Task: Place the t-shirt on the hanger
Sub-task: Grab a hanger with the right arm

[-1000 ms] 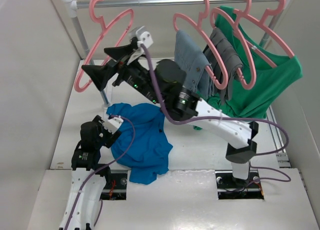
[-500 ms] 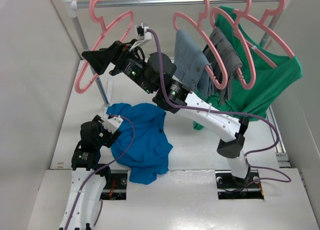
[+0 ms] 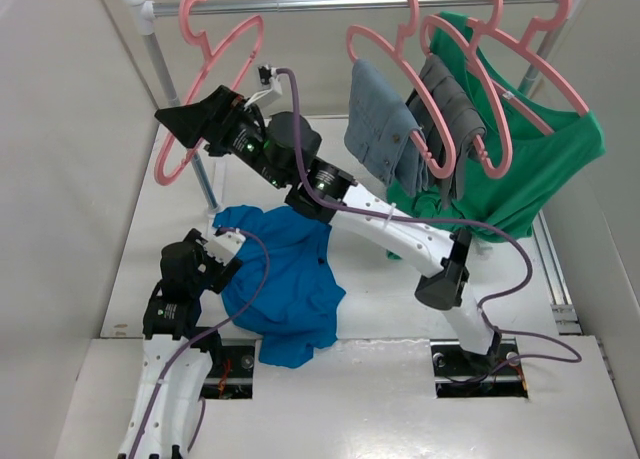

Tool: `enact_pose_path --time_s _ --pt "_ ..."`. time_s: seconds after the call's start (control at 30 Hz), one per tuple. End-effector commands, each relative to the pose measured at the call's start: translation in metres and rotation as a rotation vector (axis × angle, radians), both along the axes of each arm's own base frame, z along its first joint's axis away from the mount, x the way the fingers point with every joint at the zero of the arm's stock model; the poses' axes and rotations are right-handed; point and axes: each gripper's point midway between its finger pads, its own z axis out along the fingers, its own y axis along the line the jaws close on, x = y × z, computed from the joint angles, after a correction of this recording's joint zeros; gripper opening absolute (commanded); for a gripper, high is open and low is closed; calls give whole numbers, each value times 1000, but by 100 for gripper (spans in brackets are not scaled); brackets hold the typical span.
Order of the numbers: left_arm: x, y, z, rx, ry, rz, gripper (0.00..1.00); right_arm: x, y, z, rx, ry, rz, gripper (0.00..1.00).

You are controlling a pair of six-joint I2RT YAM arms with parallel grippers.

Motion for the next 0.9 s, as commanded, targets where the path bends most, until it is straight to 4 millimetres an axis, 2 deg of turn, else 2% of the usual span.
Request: enact_pose_path --time_s 0.0,0.03,0.1,0.23,0.27,0.3,0.37,0.4,0.53,0.6,0.63,0.67,0.73,0.77,0.8,0.83,0.87 --pt "3 2 0 -10 -9 27 75 -2 1 18 105 37 48 89" --pt "3 2 0 -10 -9 27 75 5 3 11 101 52 43 89" --pt "3 2 0 -10 -9 27 75 6 9 0 98 82 61 86" --pt "5 2 1 -18 -18 32 75 7 13 -6 95 96 65 75" --pt "5 2 1 -18 -18 32 75 13 11 -6 90 88 52 62" --pt "5 4 1 -13 -18 39 75 10 10 0 108 73 65 55" --pt "5 4 1 -13 -18 39 75 9 11 -1 91 50 67 41" --pt "5 4 1 -13 -18 39 75 6 10 -1 89 46 78 31" --pt "5 4 1 -13 -18 39 75 3 1 0 94 18 112 16" --pt "5 4 1 -13 -18 39 75 -5 0 -1 86 5 149 10" --pt "5 4 1 -13 -18 39 75 -4 -3 -3 71 -2 150 3" --pt "5 4 1 -13 -18 39 75 -8 -6 3 85 -30 161 0" --pt "5 4 1 -13 -18 39 75 -15 -8 6 75 -68 210 0" --pt "5 4 1 -13 -18 39 75 -15 -16 15 86 -130 208 0" --pt "5 2 3 -19 -27 30 75 -19 -17 16 76 -172 246 0" --pt "6 2 5 -19 -36 30 75 -27 -21 23 81 -212 272 0" --pt "6 1 7 -30 -46 37 75 -22 -26 23 69 -247 279 0"
